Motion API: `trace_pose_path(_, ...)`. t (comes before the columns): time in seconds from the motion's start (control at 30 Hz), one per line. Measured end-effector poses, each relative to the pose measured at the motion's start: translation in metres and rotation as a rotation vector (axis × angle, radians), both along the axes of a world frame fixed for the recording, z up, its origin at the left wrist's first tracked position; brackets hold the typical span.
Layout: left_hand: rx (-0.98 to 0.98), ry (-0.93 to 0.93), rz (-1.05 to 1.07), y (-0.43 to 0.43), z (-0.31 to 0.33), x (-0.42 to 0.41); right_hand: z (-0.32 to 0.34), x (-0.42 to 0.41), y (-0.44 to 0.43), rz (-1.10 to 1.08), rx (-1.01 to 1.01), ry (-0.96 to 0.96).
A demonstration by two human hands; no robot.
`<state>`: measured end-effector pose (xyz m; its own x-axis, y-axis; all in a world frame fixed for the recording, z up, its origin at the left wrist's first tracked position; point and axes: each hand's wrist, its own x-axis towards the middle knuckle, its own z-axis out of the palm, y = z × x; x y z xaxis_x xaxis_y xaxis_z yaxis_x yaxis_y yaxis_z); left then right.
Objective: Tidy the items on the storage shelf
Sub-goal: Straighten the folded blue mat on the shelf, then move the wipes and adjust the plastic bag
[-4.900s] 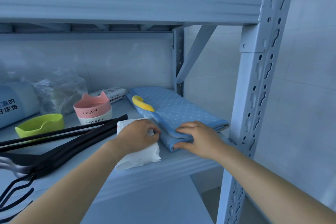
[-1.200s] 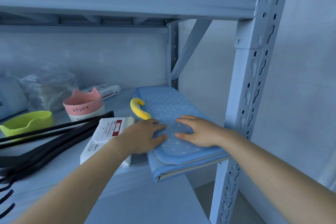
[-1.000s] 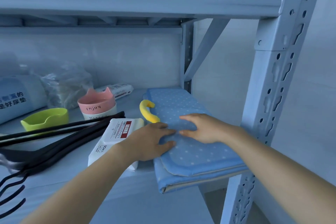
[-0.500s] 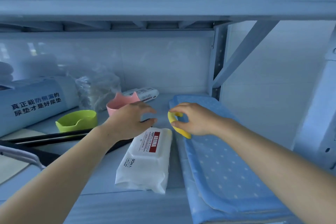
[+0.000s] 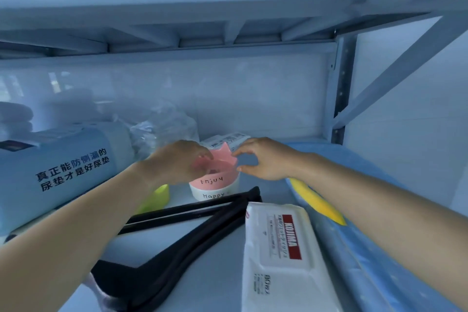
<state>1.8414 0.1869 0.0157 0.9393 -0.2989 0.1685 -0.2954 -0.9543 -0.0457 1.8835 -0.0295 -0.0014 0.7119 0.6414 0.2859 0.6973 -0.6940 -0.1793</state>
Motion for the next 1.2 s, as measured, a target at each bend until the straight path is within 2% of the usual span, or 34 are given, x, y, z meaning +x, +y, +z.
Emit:
trace_pose_path(0.13, -0.008, 0.003, -0.064, 0.013, -0.008, 0.018, -0.004, 0.02, 0.017, -0.023, 0.011, 0.018)
trace_pose_path(0.33, -0.134, -0.015, -0.131, 0.03, -0.01, 0.043, -0.004, 0.047, 0.021, -0.073, 0.082, -0.014)
trace_pose_path(0.47, -0.068, -0.087, -0.071, 0.037, -0.011, 0.067, -0.005, 0.071, 0.025, -0.144, 0.09, 0.001)
trace_pose_path(0.6, -0.086, -0.159, -0.032, 0.045, -0.011, 0.082, -0.014, 0.094, 0.028, -0.191, 0.028, 0.03)
trace_pose_path(0.77, -0.019, -0.206, -0.025, 0.056, -0.01, 0.092, -0.021, 0.119, 0.028, -0.219, -0.064, 0.058)
trace_pose_path(1.2, 0.021, -0.215, -0.018, 0.041, 0.012, 0.103, -0.026, 0.172, 0.043, -0.196, -0.323, 0.121)
